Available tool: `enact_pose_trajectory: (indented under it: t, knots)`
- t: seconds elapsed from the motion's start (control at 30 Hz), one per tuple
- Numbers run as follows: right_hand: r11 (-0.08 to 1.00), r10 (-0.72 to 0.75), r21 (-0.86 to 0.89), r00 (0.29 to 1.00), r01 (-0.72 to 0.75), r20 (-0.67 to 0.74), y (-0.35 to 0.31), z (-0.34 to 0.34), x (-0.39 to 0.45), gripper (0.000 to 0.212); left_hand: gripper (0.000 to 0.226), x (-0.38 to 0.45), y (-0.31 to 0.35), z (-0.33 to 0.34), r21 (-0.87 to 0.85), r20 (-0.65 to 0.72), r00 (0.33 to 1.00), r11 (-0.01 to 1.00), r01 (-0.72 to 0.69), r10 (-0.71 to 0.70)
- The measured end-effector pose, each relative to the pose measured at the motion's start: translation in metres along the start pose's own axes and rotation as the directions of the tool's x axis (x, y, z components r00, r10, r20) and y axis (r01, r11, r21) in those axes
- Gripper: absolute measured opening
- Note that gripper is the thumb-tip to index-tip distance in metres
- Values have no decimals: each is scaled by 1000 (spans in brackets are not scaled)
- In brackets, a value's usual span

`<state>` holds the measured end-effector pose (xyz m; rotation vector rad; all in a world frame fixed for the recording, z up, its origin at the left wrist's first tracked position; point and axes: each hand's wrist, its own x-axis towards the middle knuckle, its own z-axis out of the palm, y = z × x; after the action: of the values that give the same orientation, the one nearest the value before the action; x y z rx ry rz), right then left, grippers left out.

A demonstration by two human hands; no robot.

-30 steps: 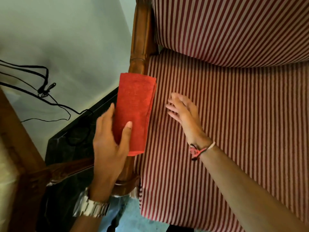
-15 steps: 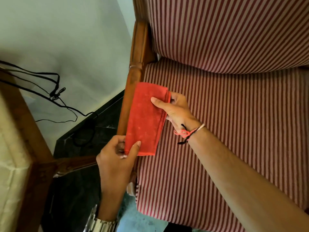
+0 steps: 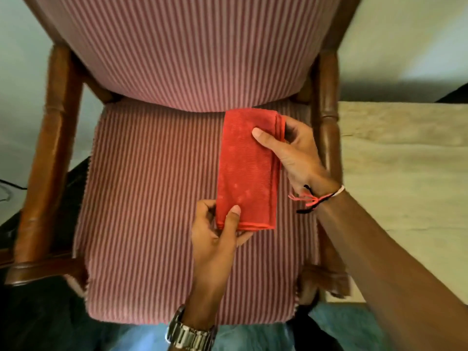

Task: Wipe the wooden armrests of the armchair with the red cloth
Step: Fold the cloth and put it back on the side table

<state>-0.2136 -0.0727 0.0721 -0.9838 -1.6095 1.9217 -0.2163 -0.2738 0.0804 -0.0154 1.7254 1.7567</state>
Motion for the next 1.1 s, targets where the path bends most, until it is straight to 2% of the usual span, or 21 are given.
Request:
enact_pose_trajectory:
  t: [0.13, 0.23, 0.37, 0.47, 0.6, 0.67, 0.73, 0.8, 0.87, 0.93, 1.0, 1.07, 1.1]
  knots:
    - [999, -38, -25, 998, 37, -45, -12, -102, -7, 22, 10, -28, -24, 91, -46, 42, 998, 997, 54, -52]
    - [992, -62, -116, 994, 51, -94, -14, -164, -12, 19, 12, -44, -42, 144, -60, 69, 992, 992, 109, -105]
    - [992, -19, -129, 992, 4, -121, -4, -235, -8, 21, 11, -58, -68, 211, -47, 81, 986, 987, 152, -148]
    - [988, 13, -150, 993, -30, -114, 11, -267, 4, 26, 15, -57, -91, 241, -22, 42, 985, 985, 170, -169]
    - [961, 91, -254, 993, -107, -73, 47, -294, 28, 27, 22, -40, -132, 267, 22, -22, 964, 964, 266, -266]
    - [929, 164, -325, 984, -176, -65, 67, -303, 38, 36, 20, -29, -154, 273, 96, -32, 952, 947, 307, -305]
    - [888, 291, -347, 953, -303, -87, 84, -309, 43, 47, 21, -17, -175, 273, 263, -50, 948, 912, 316, -314]
    - [831, 371, -411, 924, -374, -91, 97, -315, 43, 58, 27, -7, -191, 271, 496, -64, 958, 824, 274, -280]
    - [780, 350, -535, 935, -324, -57, 103, -320, 37, 67, 32, -2, -198, 268, 668, -51, 975, 718, 195, -217]
    - [669, 223, -729, 975, -147, 8, 106, -324, 22, 73, 43, -1, -199, 268, 805, 8, 992, 589, 70, -129]
    - [453, 83, -887, 986, 90, 143, 108, -323, 1, 73, 59, -4, -197, 269, 921, 106, 993, 380, -81, -45]
    - [293, 40, -924, 962, 246, 269, 112, -318, -21, 70, 67, -7, -192, 273, 956, 218, 976, 201, -214, 1]
    - [256, 59, -927, 952, 275, 299, 115, -315, -30, 70, 67, -6, -192, 275, 955, 268, 963, 133, -264, -11]
